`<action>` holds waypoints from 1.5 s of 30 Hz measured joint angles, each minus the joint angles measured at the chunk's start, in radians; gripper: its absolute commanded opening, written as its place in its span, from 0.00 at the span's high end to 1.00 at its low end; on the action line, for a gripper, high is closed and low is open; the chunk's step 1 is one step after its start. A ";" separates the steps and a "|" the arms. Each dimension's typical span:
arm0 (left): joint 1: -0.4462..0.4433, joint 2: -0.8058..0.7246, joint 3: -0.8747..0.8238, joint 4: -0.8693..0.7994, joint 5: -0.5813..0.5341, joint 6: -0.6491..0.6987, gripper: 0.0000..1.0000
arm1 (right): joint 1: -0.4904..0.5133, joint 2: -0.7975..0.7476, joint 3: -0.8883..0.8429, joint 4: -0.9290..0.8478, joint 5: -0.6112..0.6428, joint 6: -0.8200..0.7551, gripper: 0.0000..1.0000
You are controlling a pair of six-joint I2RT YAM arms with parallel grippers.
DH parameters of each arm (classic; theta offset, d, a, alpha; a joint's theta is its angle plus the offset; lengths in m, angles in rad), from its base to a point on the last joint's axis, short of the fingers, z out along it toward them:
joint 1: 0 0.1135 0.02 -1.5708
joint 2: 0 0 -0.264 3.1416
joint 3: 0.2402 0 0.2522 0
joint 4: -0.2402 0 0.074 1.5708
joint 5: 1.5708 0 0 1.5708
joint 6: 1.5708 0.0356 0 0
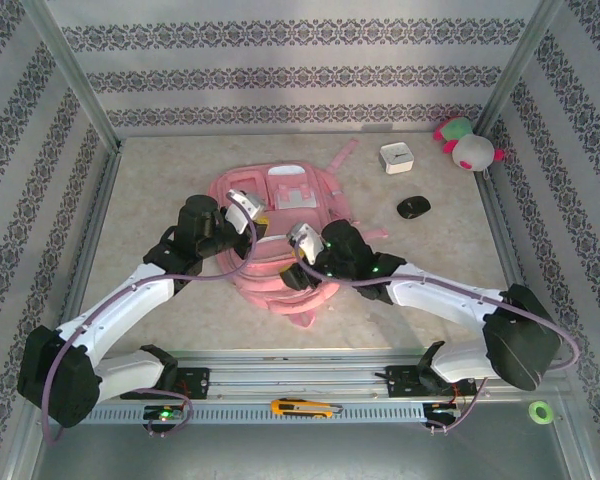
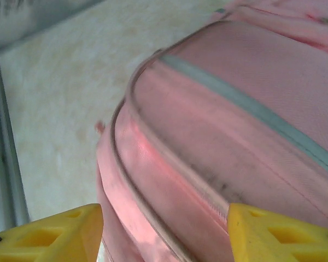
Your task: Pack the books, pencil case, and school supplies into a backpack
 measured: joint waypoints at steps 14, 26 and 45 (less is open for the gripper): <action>0.000 0.004 0.014 0.019 -0.024 -0.117 0.96 | 0.135 0.143 -0.115 0.504 0.383 1.045 0.42; 0.106 -0.052 -0.013 -0.085 -0.224 -0.246 0.27 | 0.124 -0.040 -0.087 0.303 0.381 0.921 0.34; 0.366 0.204 0.173 -0.694 0.229 0.858 0.28 | -0.225 -0.223 -0.095 -0.121 -0.018 0.558 0.32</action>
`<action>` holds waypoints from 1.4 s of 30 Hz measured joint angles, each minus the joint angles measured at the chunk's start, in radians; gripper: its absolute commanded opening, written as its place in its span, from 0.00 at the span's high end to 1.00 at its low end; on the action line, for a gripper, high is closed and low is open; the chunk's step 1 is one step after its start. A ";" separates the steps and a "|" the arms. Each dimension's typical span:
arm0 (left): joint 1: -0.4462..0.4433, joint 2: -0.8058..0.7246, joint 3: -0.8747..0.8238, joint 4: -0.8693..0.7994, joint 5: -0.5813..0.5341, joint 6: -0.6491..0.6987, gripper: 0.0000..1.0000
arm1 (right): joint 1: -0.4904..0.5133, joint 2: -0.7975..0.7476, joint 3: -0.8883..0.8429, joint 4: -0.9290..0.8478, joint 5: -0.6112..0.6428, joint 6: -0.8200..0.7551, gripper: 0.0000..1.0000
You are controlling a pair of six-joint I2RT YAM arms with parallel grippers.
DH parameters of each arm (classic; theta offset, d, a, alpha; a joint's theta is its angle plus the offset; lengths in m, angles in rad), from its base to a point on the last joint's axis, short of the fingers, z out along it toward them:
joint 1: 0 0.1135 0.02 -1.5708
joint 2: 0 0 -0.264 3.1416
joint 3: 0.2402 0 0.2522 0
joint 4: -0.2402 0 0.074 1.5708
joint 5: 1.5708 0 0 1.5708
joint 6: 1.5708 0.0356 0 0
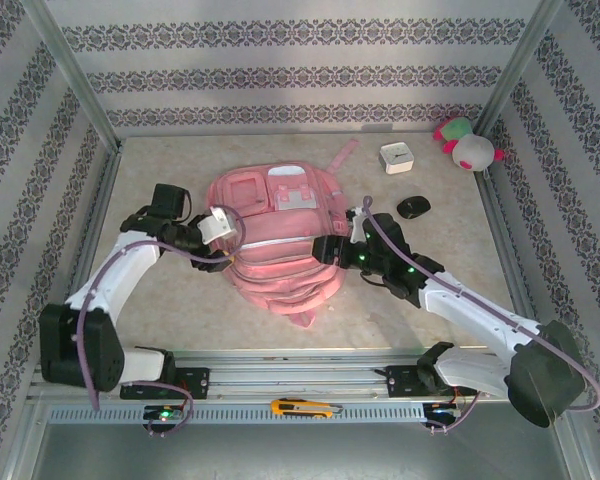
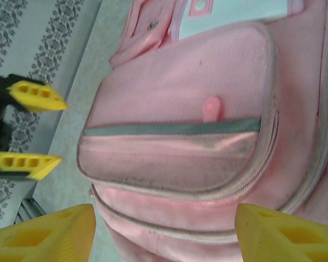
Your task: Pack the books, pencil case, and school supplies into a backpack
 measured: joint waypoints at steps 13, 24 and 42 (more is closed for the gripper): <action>0.007 0.193 0.089 -0.021 -0.017 0.303 0.44 | 0.005 -0.014 -0.061 -0.014 -0.041 0.002 0.32; -0.032 0.185 0.056 -0.024 -0.008 0.311 0.62 | 0.014 -0.006 -0.063 0.004 -0.043 0.019 0.32; -0.041 0.069 -0.098 0.094 -0.045 0.101 0.44 | 0.067 0.021 -0.131 0.034 0.043 0.162 0.33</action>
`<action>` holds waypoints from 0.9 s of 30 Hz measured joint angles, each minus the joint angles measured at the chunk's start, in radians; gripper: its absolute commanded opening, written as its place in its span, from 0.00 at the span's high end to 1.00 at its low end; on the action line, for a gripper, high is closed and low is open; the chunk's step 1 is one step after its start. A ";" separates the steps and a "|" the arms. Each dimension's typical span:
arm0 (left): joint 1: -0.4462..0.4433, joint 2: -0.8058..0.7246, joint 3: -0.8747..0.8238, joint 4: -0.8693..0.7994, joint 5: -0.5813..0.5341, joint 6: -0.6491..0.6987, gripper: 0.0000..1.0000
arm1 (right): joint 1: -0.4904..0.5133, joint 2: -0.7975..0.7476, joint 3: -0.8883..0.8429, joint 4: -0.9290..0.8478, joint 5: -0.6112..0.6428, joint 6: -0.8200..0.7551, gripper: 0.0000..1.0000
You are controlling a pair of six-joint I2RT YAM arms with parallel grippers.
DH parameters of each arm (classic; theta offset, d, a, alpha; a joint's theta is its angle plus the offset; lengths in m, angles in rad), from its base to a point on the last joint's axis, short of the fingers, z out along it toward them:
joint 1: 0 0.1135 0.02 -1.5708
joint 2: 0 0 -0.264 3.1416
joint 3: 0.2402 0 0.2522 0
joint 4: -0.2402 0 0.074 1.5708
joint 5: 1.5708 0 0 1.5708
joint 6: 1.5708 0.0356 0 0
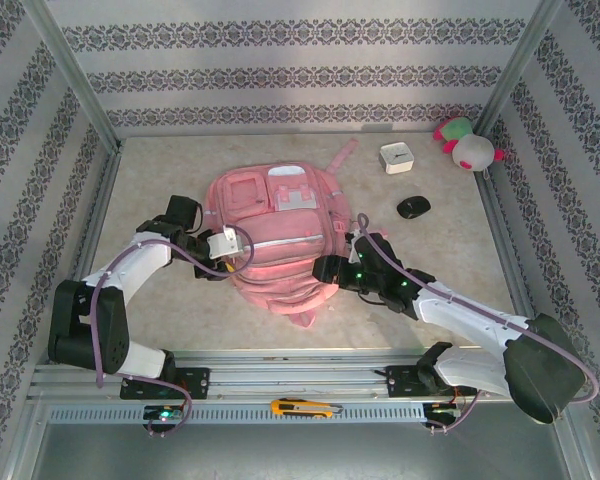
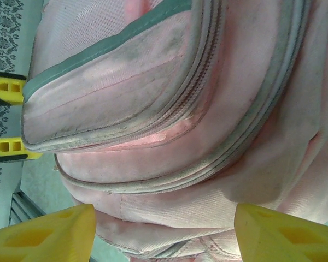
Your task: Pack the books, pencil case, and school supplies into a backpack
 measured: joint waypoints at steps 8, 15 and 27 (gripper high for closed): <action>0.000 0.000 -0.021 0.067 0.020 -0.117 0.53 | 0.026 0.000 -0.018 0.031 0.015 0.025 0.33; 0.000 -0.008 -0.036 0.141 0.054 -0.186 0.78 | 0.026 0.000 -0.050 0.041 0.023 0.040 0.33; -0.001 -0.011 -0.036 0.130 0.067 -0.215 0.92 | 0.089 -0.002 -0.114 0.115 0.106 0.126 0.39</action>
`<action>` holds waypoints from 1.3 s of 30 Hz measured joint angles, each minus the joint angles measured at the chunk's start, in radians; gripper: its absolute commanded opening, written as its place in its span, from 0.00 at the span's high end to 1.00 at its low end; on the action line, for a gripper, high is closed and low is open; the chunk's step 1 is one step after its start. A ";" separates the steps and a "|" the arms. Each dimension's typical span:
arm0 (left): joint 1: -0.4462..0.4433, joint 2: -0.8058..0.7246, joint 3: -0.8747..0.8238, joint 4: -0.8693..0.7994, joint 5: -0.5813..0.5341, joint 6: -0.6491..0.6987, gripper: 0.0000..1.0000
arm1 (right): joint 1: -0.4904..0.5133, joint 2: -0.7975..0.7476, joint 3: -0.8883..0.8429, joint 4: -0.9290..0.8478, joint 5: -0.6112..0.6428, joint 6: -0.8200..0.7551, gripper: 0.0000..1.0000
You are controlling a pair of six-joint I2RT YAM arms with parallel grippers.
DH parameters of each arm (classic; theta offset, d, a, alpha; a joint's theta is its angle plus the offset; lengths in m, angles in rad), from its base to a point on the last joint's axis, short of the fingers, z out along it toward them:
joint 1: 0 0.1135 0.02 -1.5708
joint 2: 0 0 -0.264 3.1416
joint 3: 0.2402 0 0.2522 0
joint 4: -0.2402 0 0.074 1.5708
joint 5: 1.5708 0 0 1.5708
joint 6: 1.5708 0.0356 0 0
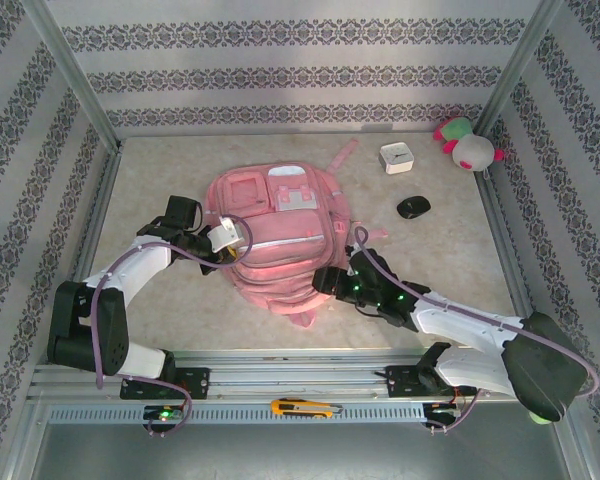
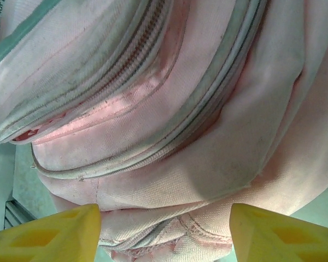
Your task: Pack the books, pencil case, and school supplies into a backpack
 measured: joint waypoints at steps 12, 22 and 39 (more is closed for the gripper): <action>-0.130 -0.065 0.000 -0.092 -0.026 -0.065 0.87 | 0.042 0.266 -0.024 0.309 0.166 0.113 0.55; -0.277 -0.175 -0.101 -0.071 -0.032 -0.247 0.66 | 0.011 0.380 0.074 0.399 0.236 0.100 0.56; -0.287 -0.453 -0.144 0.042 -0.250 0.007 0.31 | -0.211 0.051 0.105 0.142 -0.088 -0.278 0.45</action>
